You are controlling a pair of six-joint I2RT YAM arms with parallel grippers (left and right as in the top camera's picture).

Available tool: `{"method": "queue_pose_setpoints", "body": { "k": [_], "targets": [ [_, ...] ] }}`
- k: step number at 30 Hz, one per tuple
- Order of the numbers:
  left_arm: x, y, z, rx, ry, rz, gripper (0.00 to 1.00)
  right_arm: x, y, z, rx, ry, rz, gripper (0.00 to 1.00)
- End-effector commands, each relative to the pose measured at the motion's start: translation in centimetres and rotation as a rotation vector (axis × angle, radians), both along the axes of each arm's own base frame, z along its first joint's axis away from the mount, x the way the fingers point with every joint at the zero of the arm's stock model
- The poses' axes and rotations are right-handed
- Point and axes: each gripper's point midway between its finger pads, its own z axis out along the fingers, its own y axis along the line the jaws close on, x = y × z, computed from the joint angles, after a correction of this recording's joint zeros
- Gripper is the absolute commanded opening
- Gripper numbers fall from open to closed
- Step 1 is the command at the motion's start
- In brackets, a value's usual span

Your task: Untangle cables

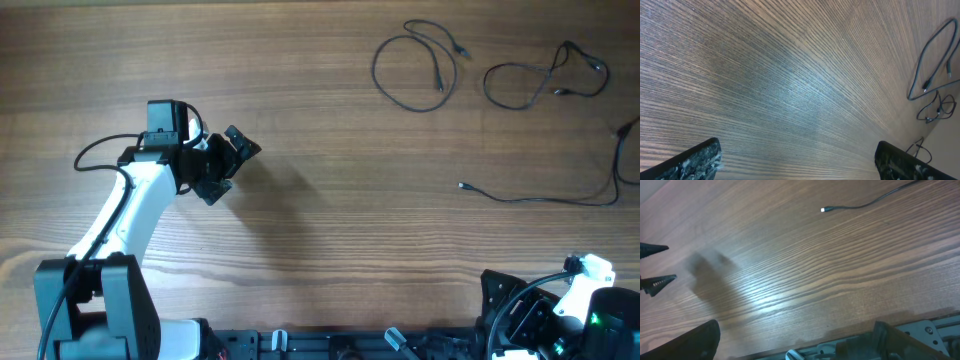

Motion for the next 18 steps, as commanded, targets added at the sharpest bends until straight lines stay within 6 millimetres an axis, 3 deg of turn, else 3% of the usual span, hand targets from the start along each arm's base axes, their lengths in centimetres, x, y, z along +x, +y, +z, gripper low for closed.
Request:
{"method": "queue_pose_setpoints", "body": {
  "k": [1,7,10,15,18],
  "targets": [
    [0.5,0.0,0.8,-0.004,-0.028,-0.004,1.00,0.5,-0.3,0.5,-0.004,-0.042,-0.020,1.00],
    [0.5,0.0,0.8,-0.004,-0.028,-0.004,1.00,4.5,-1.6,4.6,-0.066,-0.284,-0.069,1.00],
    [0.5,0.0,0.8,-0.005,-0.028,-0.004,1.00,6.8,-1.5,6.6,-0.153,-0.435,0.002,1.00],
    [0.5,0.0,0.8,-0.005,-0.028,-0.004,1.00,9.9,-1.4,7.9,-0.227,-0.683,0.031,1.00],
    [0.5,0.0,0.8,-0.005,-0.028,-0.004,1.00,11.2,-1.3,7.4,-0.222,-0.800,0.015,1.00]
  ]
}}
